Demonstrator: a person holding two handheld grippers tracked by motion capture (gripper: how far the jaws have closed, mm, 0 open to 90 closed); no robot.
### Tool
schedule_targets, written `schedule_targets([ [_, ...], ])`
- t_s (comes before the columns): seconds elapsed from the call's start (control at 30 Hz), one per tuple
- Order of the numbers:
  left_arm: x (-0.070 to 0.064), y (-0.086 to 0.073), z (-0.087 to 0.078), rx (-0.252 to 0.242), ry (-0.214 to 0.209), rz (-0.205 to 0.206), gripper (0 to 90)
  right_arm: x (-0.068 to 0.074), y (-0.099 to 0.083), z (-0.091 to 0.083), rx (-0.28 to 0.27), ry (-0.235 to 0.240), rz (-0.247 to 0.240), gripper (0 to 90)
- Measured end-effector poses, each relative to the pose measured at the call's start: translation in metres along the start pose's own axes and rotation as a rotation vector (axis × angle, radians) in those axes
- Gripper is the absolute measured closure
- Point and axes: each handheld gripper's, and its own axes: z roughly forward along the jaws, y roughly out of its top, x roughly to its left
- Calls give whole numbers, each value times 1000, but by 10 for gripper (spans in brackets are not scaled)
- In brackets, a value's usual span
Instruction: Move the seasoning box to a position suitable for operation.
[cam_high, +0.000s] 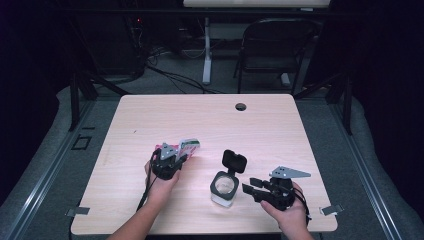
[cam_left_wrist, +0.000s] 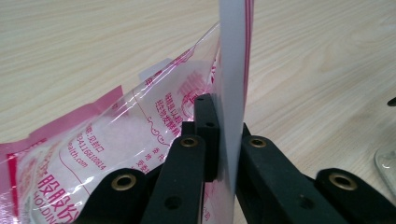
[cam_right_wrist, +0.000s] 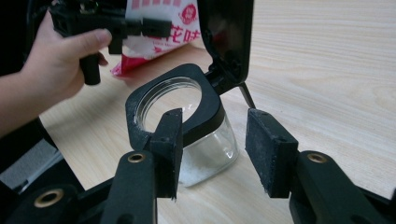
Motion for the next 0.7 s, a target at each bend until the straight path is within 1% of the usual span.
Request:
schedule_targets([
  [0.03,1,1,-2,-2,3,4,900,0,2,-1,15,3,-7,569],
  [0.07,2,2,-5,0,5,10,900,1,4,-2,17,7,-6,569],
  [0.1,3,3,-8,-1,5,18,900,1,6,-3,21,14,-1,569],
  [0.17,4,4,-11,-11,8,17,900,1,10,-5,39,30,9,565],
  [0.23,6,6,-17,-16,11,28,900,0,16,-6,71,41,26,563],
  [0.27,6,7,-19,-20,12,28,900,0,17,-7,81,37,32,563],
  [0.37,9,11,-29,-33,14,40,900,-1,23,-8,101,49,45,563],
  [0.4,11,12,-33,-32,13,50,900,-1,25,-9,97,50,52,562],
  [0.47,12,15,-39,-40,18,59,900,-1,29,-10,99,50,46,557],
  [0.6,15,20,-49,-51,26,71,900,1,33,-10,111,27,7,545],
  [0.67,17,20,-52,-63,29,67,900,1,34,-10,114,23,8,545],
  [0.7,18,21,-53,-60,30,69,900,1,34,-9,100,30,12,546],
])
